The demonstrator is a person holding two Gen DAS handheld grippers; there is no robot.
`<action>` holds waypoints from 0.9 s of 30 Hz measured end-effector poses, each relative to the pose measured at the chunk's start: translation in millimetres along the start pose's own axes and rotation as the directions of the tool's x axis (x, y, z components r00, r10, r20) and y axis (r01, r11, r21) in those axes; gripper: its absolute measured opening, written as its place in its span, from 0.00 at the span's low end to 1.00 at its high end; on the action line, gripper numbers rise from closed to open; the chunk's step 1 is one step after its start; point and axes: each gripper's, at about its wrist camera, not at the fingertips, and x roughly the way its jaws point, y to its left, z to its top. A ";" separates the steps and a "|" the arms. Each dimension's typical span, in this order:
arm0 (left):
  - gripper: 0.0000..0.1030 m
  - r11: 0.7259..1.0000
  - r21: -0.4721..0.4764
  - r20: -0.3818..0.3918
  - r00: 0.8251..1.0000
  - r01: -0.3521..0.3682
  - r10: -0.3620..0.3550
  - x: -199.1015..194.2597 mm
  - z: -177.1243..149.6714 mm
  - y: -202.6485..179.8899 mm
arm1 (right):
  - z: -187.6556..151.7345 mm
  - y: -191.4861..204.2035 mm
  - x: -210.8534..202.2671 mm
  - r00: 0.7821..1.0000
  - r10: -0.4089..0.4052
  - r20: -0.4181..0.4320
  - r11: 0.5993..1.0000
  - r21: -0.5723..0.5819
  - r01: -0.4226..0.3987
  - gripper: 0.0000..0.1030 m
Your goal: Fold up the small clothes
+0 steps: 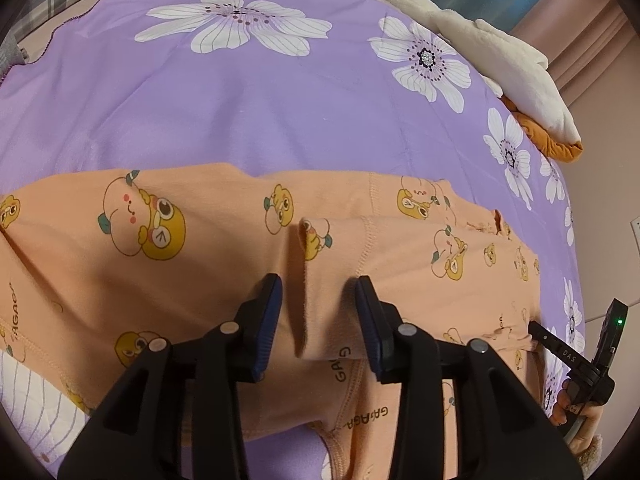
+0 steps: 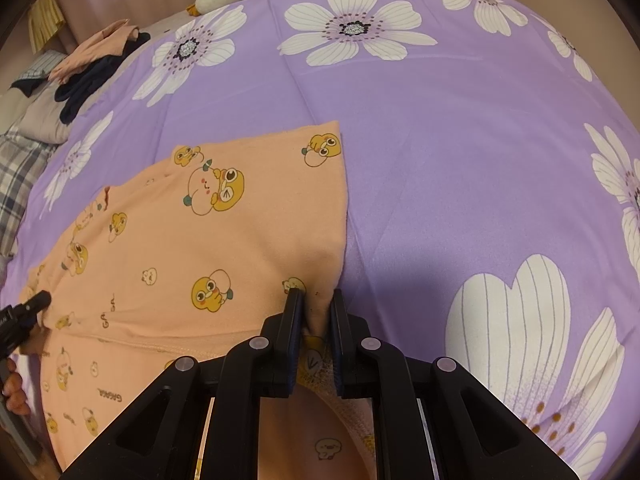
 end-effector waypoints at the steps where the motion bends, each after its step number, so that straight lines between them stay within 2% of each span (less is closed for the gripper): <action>1: 0.40 1.000 0.003 0.000 1.000 0.001 -0.001 0.1 -0.2 -0.8 | -0.1 -0.1 0.0 1.000 0.000 0.000 1.000 0.001 0.000 0.10; 17: 0.44 0.997 0.059 0.015 0.999 -0.051 0.050 -3.3 -3.4 -12.1 | -0.1 0.2 0.1 1.000 -0.001 0.002 1.000 0.001 0.001 0.10; 22: 0.56 0.997 0.031 0.037 0.997 -0.069 0.068 -24.2 1.0 -7.5 | -0.2 0.9 0.6 1.000 -0.003 0.009 1.000 0.000 0.003 0.10; 27: 0.63 0.991 0.013 0.127 0.983 -0.135 0.133 -56.6 7.3 1.4 | -1.3 0.6 0.1 1.000 -0.002 0.017 1.000 0.003 0.001 0.10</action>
